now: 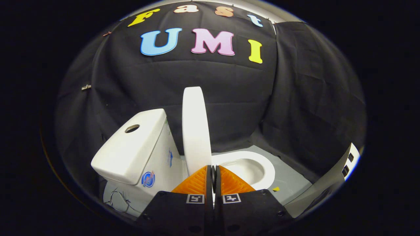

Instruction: Open the toilet lid.

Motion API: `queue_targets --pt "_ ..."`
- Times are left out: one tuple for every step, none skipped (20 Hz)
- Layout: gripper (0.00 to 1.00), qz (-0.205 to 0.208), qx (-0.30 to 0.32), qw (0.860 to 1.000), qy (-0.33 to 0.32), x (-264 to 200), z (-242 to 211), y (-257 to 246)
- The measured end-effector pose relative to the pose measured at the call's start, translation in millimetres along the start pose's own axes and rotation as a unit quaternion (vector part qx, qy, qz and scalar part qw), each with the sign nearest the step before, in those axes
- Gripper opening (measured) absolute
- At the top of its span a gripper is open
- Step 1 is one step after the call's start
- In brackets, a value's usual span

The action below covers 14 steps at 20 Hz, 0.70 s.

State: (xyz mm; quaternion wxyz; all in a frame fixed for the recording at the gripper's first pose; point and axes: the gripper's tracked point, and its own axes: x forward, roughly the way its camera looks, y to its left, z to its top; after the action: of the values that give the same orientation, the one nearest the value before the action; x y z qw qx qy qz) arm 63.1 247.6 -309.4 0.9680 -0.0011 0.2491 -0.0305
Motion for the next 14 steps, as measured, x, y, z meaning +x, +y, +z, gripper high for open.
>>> queue_targets --pt "0.05 0.003 -0.010 1.000 -0.006 4 6 6" --pt "0.05 0.004 -0.018 1.000 -0.012 1 5 12" --pt "0.06 0.006 -0.024 1.000 -0.017 -1 4 20" --pt "0.07 0.008 -0.031 0.999 -0.021 -3 2 26" --pt "0.07 0.011 -0.037 0.999 -0.024 -4 2 33" --pt "0.08 0.015 -0.044 0.999 -0.026 -4 0 40" --pt "0.08 0.016 -0.049 0.998 -0.029 -4 -1 46" --pt "0.08 0.013 -0.057 0.998 -0.034 -6 -1 49" --pt "0.08 0.011 -0.063 0.997 -0.038 -6 0 51" --pt "0.08 0.012 -0.066 0.997 -0.039 -7 -1 55" --pt "0.08 0.015 -0.068 0.997 -0.039 -7 -3 59" --pt "0.08 0.017 -0.070 0.997 -0.039 -8 -3 62" --pt "0.08 0.013 -0.075 0.996 -0.039 -8 -3 62" --pt "0.08 0.011 -0.077 0.996 -0.038 -8 -4 62"
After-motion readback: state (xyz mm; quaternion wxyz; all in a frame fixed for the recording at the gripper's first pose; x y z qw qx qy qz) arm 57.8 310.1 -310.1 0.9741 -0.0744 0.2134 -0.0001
